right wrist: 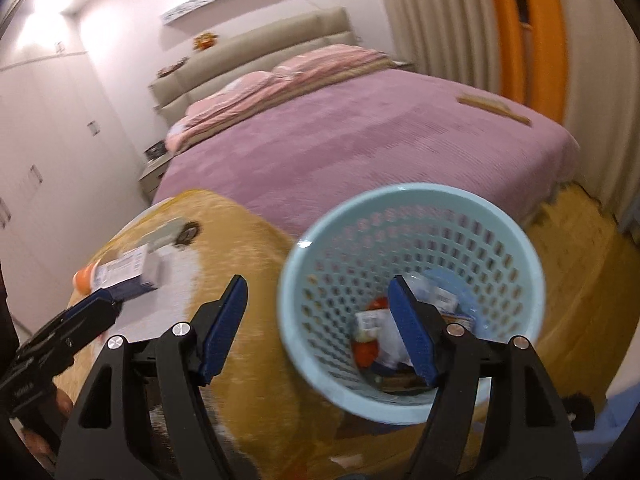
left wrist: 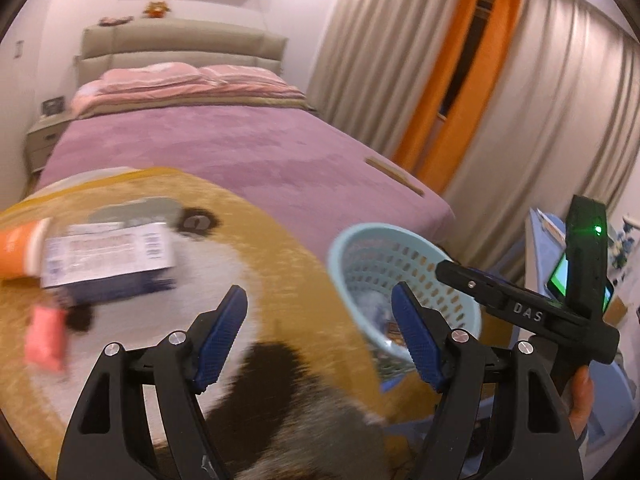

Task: Collect trash
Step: 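Grasp the pink packet with the left tool while the right tool grasps the milk carton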

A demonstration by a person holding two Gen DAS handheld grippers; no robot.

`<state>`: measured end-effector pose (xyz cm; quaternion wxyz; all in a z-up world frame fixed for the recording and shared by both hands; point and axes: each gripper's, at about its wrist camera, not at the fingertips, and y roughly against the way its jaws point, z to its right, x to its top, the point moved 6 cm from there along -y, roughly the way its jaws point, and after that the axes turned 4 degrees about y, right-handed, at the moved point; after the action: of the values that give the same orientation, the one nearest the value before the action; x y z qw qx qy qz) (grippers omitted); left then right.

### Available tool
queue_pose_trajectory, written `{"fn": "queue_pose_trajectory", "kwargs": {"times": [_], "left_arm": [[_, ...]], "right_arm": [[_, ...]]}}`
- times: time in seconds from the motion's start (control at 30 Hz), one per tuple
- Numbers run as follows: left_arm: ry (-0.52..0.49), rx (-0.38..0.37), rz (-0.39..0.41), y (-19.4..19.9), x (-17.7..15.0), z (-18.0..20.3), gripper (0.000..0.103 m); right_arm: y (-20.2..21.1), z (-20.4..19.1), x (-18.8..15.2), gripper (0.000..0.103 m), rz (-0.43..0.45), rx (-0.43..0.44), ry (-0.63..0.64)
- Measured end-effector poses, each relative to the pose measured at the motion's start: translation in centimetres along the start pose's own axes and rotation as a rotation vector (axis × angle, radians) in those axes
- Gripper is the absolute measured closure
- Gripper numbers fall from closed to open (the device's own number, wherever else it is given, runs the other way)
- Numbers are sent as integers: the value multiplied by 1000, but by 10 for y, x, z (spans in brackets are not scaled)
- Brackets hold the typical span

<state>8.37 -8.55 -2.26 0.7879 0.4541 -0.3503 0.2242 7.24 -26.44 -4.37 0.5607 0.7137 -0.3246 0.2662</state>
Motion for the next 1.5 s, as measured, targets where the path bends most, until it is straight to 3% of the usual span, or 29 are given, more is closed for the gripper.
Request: {"fn": "queue_pose_trajectory", "kwargs": {"times": [0.17,0.27,0.53,0.87,0.97,1.03,1.13,1.27,1.5], "left_arm": [[49,120,40,36,-5,-60,30],[101,216,15,47,-20,-104,30],[250,321,-27,64,-29,-190,30],[217,395,-87,32,-22,-218,31],[184,410,-99,27,-26,-215,40],[163,399,-99,26,-26,-210,42],[111,431,-108,24,-29,-200,54],[78,448,-107,25,-31,-195,55],[179,400,-66,40,-30,-210,58]], "right_arm": [[-8,-49,-2,34,18,77,63],[-19,-78,-9,34,8,121,102],[-53,-147,-20,34,-55,204,180],[-89,-217,24,34,-23,272,334],[-111,-228,35,34,-45,305,325],[-130,-233,41,34,-72,318,310],[-159,-241,47,35,-125,329,299],[-192,-255,44,41,-238,336,319],[-182,-253,18,42,-362,359,356]]}}
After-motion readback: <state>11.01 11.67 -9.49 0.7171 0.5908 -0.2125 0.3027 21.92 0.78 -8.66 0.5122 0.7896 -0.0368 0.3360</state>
